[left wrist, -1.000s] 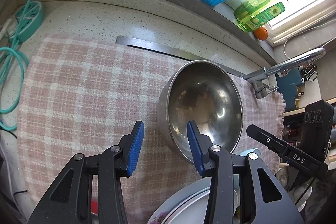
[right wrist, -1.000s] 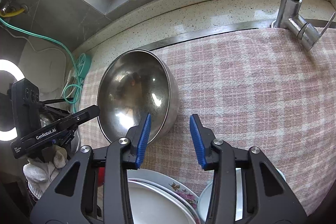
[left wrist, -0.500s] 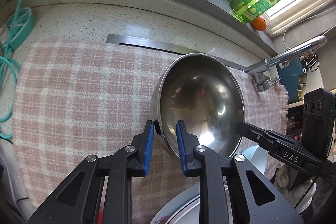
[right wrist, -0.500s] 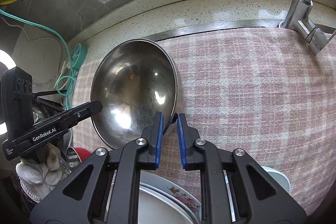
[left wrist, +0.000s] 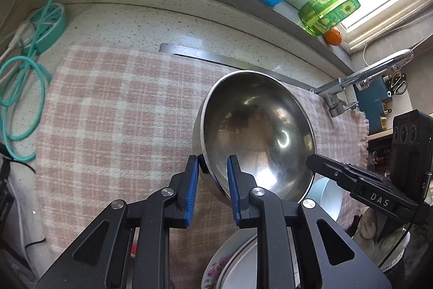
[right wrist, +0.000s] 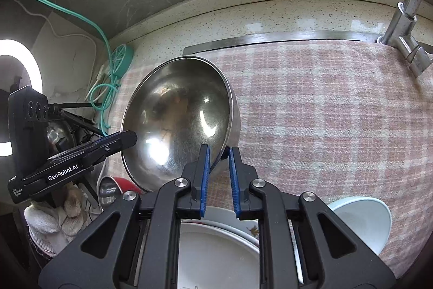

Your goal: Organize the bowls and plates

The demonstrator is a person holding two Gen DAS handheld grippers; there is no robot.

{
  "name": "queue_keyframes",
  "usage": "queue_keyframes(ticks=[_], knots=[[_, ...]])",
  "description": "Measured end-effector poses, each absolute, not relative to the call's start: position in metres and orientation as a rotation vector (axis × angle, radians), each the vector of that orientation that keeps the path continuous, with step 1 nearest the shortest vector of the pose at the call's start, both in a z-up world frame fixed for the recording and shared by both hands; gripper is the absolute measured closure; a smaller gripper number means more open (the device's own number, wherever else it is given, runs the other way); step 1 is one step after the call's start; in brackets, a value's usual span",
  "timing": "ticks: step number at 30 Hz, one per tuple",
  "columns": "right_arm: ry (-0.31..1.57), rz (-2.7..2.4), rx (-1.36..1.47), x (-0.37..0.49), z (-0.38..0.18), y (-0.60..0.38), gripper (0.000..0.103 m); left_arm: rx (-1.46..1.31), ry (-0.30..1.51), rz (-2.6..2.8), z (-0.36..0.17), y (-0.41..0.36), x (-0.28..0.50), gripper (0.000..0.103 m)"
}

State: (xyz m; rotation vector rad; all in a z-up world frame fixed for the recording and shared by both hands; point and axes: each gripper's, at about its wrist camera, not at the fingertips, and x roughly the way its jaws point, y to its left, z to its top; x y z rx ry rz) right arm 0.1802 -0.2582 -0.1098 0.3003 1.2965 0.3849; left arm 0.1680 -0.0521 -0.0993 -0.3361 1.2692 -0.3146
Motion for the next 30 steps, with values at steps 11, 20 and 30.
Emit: queue_keyframes(ticks=[11,20,30], knots=[[1.323,0.469,0.236,0.163,-0.115,-0.209,0.088,-0.363,1.249,-0.244,-0.096,-0.011,0.138,0.084],[1.337,0.477,0.214,0.159,-0.123,-0.193,0.088,-0.373,1.251,-0.216,-0.105,0.003,0.129,0.084],[1.329,0.471,0.183,0.157,-0.126,-0.187,0.088,-0.367,1.262,-0.215,-0.114,0.006,0.126,0.084]])
